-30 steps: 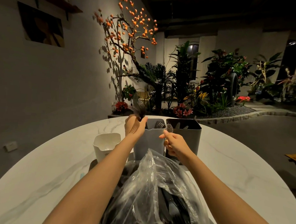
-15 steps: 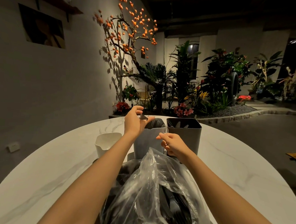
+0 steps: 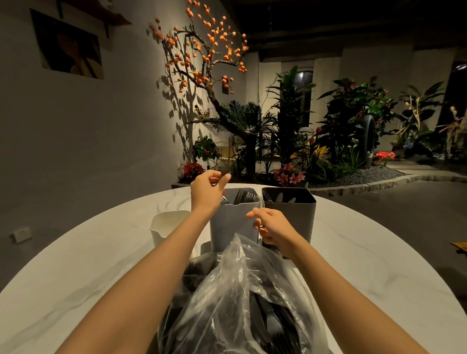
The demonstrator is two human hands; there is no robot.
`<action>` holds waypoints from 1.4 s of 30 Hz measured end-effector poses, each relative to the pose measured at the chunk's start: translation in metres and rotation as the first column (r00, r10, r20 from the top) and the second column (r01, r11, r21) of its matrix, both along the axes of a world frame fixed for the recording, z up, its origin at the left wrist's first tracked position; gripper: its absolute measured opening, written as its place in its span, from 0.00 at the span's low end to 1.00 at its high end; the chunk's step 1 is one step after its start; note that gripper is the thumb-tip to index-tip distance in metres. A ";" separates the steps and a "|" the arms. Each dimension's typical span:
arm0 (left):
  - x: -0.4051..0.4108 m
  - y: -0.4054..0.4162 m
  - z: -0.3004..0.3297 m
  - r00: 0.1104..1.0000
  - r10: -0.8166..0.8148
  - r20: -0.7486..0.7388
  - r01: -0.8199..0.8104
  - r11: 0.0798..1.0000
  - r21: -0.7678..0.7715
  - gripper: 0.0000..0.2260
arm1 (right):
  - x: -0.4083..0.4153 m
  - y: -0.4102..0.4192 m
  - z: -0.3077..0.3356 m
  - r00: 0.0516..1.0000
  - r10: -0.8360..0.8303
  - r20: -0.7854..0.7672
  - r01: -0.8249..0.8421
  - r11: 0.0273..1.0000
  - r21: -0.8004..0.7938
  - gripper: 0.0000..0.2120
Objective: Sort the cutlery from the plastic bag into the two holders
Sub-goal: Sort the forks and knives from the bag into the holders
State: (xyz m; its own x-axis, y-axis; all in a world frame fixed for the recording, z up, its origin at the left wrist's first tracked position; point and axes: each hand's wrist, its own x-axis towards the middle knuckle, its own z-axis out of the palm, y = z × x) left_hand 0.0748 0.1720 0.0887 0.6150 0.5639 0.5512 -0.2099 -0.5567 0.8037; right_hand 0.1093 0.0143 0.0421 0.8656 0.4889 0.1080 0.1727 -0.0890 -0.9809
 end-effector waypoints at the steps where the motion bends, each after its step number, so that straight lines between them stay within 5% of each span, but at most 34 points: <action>1: 0.000 0.001 0.002 0.999 0.021 0.032 -0.021 1.000 -0.010 0.11 | 0.000 0.000 0.000 1.000 0.001 -0.001 -0.001 1.000 -0.001 0.13; 8: 0.000 0.001 0.008 0.986 0.023 0.164 -0.007 0.995 -0.097 0.05 | 0.002 0.004 -0.004 0.999 0.012 -0.036 -0.013 1.000 -0.004 0.10; 13: 0.012 0.006 -0.012 0.979 0.037 -0.199 -0.006 0.988 0.155 0.15 | 0.003 0.009 -0.009 0.998 0.032 -0.060 -0.033 0.999 -0.017 0.11; 16: 0.012 -0.002 -0.017 0.973 0.150 -0.173 -0.086 0.939 0.333 0.26 | 0.001 0.012 -0.009 0.998 0.047 -0.040 -0.048 0.999 -0.023 0.14; 19: 0.008 -0.007 -0.020 0.941 0.300 -0.154 -0.212 0.883 0.419 0.25 | -0.001 0.013 -0.007 0.998 0.061 -0.002 -0.061 0.998 0.023 0.14; 22: 0.005 -0.007 -0.029 0.903 0.305 -0.304 -0.218 0.933 0.288 0.25 | -0.002 0.016 -0.005 0.998 0.022 0.063 -0.027 0.997 0.076 0.12; 25: 0.006 -0.010 -0.035 0.908 0.107 -0.406 -0.110 0.994 0.017 0.25 | -0.001 0.020 -0.005 0.996 0.004 0.089 -0.017 0.989 0.146 0.14; 30: 0.002 -0.007 -0.033 0.914 -0.080 -0.397 0.049 0.995 -0.090 0.28 | -0.004 0.022 0.001 0.986 0.080 0.149 -0.113 0.967 0.229 0.12; 32: 0.003 -0.002 -0.035 0.937 -0.039 -0.348 0.042 0.999 0.001 0.25 | -0.006 0.024 0.005 0.983 0.112 0.144 -0.146 0.958 0.248 0.09; 35: 0.000 0.000 -0.035 0.989 0.118 -0.087 -0.104 0.984 0.146 0.11 | -0.011 0.030 0.011 0.984 0.138 0.109 -0.159 0.963 0.216 0.04; 37: -0.007 -0.001 -0.029 0.999 0.050 0.008 -0.050 0.977 0.206 0.12 | -0.018 0.034 0.015 0.982 0.159 0.097 -0.175 0.968 0.182 0.07; 42: -0.025 0.006 -0.025 0.998 -0.038 -0.047 0.054 0.912 0.407 0.08 | -0.033 0.049 0.019 0.985 0.148 0.090 -0.162 0.972 0.170 0.12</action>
